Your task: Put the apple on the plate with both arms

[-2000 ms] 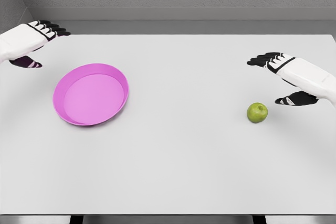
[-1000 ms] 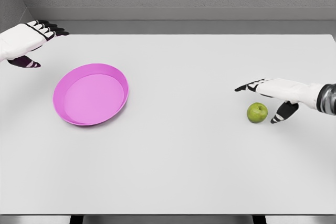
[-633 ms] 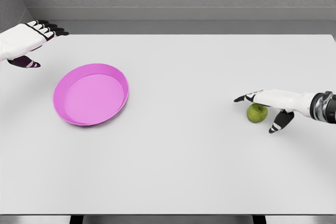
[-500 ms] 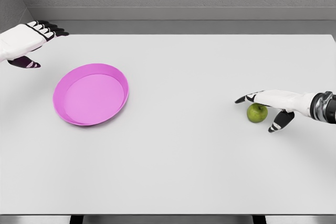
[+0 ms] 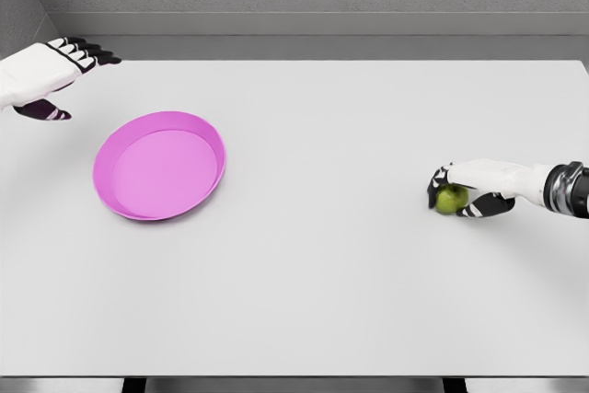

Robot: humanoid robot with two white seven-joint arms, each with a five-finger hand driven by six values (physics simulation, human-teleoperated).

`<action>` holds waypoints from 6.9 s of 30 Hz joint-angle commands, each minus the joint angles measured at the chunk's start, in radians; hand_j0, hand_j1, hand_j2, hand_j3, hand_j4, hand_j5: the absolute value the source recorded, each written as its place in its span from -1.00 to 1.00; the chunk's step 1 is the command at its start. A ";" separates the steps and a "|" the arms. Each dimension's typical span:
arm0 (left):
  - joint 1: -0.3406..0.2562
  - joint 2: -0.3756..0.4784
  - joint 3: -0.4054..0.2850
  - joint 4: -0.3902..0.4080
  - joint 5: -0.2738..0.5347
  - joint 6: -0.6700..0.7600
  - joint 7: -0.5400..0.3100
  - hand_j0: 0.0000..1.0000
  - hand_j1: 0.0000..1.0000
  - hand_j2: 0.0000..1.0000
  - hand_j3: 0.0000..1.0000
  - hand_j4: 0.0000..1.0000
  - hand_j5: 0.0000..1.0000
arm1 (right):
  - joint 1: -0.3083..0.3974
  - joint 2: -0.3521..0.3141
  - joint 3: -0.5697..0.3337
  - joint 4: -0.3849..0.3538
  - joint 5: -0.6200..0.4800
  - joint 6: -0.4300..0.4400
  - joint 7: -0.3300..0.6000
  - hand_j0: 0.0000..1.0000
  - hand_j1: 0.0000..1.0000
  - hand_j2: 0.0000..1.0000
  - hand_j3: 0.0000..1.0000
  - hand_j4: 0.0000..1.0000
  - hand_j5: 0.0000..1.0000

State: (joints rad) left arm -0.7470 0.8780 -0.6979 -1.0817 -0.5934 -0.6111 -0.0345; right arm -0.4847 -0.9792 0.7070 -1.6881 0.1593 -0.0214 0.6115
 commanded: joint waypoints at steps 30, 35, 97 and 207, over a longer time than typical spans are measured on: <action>0.002 0.003 0.001 -0.003 0.004 0.000 -0.001 1.00 1.00 1.00 1.00 1.00 1.00 | -0.113 0.080 -0.001 -0.065 0.002 -0.015 -0.001 -0.27 -0.27 -0.27 -0.27 -0.27 -0.27; 0.000 0.003 0.001 -0.001 0.004 0.000 -0.001 1.00 1.00 1.00 1.00 1.00 1.00 | -0.133 0.129 -0.001 -0.065 0.002 -0.015 -0.001 -0.27 -0.27 -0.27 -0.27 -0.27 -0.27; -0.390 -0.402 -0.446 -0.455 -0.065 0.000 -0.423 1.00 1.00 1.00 1.00 1.00 1.00 | -0.002 -0.027 -0.380 -0.059 -0.007 -0.192 -0.001 1.00 1.00 1.00 1.00 1.00 1.00; -0.433 -0.723 -0.650 0.028 -0.006 0.000 -0.486 -0.08 -0.08 -0.08 -0.08 -0.08 -0.08 | 0.008 -0.027 -0.379 -0.064 -0.007 -0.192 -0.001 1.00 1.00 1.00 1.00 1.00 1.00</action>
State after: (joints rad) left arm -1.1796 0.1544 -1.3421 -1.0569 -0.5789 -0.5988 -0.5112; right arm -0.4771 -1.0051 0.3286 -1.7517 0.1545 -0.2143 0.6113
